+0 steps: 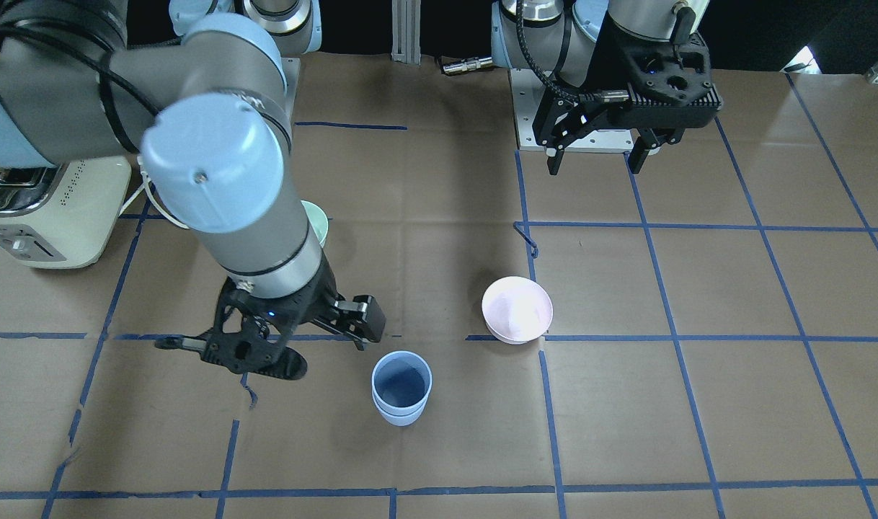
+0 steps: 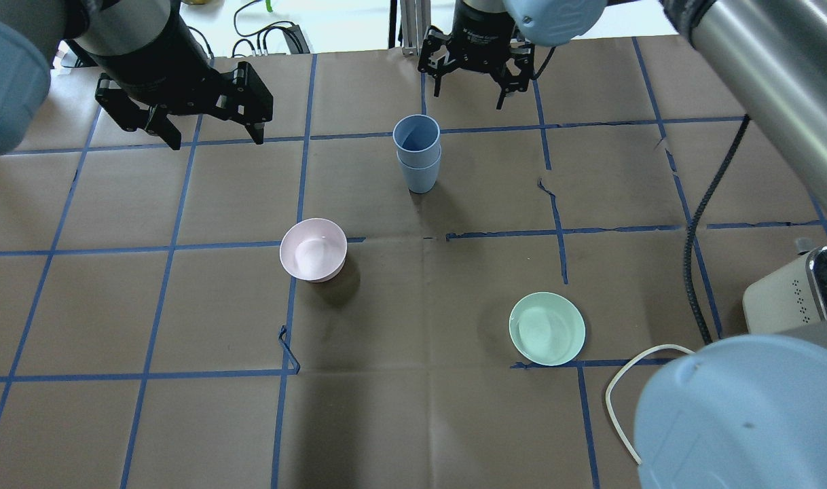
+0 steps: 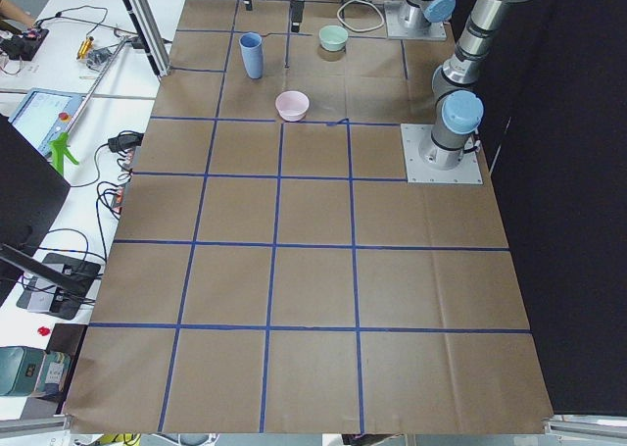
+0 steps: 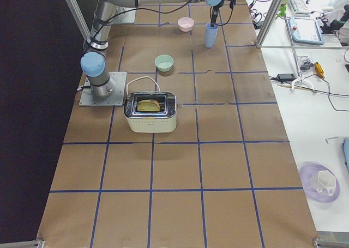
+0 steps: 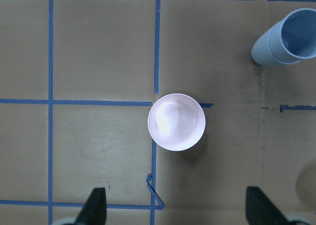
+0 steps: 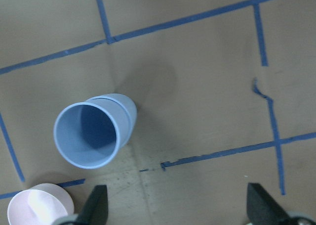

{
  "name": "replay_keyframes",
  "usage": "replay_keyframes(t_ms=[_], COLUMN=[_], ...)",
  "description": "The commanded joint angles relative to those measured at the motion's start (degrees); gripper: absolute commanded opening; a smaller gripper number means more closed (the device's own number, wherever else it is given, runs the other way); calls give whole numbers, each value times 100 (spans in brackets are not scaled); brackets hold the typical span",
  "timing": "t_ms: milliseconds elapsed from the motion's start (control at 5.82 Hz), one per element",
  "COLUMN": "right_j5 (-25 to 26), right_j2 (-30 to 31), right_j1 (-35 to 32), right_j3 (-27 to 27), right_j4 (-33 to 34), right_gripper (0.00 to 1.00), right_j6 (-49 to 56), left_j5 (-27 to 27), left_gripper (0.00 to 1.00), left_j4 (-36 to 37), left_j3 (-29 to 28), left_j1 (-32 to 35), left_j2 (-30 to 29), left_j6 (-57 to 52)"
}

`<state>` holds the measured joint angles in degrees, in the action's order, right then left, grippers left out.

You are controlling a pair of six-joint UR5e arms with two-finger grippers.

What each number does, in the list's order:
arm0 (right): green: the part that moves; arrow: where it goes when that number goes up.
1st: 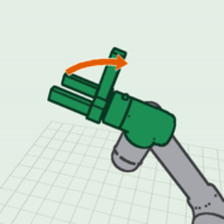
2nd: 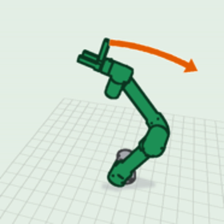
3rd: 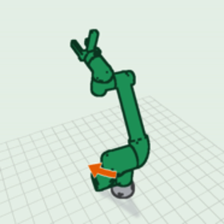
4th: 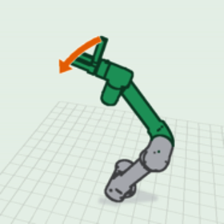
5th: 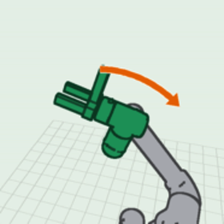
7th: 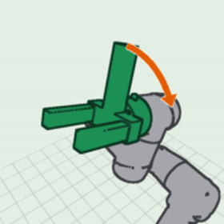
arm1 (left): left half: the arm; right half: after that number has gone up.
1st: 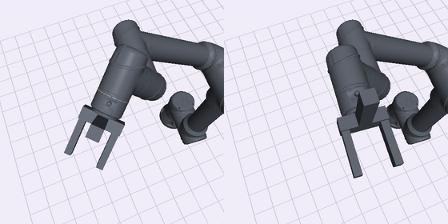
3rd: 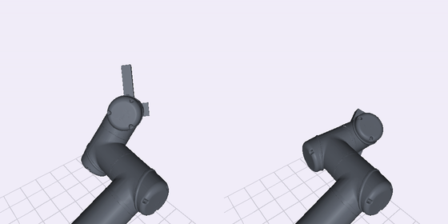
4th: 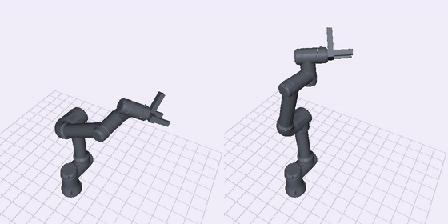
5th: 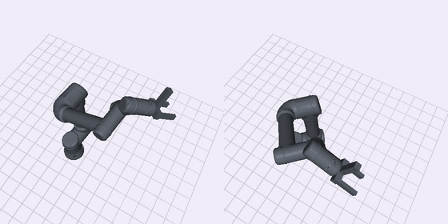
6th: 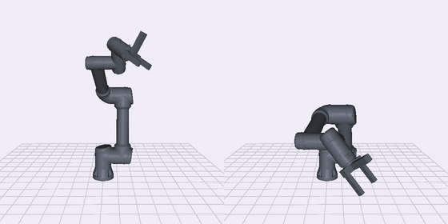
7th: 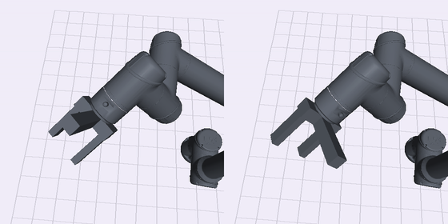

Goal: Stack blue cups with both arms

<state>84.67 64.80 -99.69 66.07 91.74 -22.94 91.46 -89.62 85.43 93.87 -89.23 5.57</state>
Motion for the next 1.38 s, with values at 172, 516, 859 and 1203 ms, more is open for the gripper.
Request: replay_keyframes(t_ms=[172,516,859,1203], right_j5=[400,837,805,779], right_j2=[1793,2160,2186,2195], right_j1=[940,1074,1083,1075], right_j3=[1462,1936,1927,1927], right_j4=[-720,-271,-262,-262], right_gripper=[100,100,100,100], right_j6=[1045,1054,1054,1054], left_j5=[-23,-14,-6,3], left_gripper=[98,98,98,98], left_j4=[6,6,15,15], left_j3=[0,0,0,0], left_j1=[0,0,0,0], left_j2=[-15,-15,-7,-7], left_j6=[-12,-12,-12,-12])
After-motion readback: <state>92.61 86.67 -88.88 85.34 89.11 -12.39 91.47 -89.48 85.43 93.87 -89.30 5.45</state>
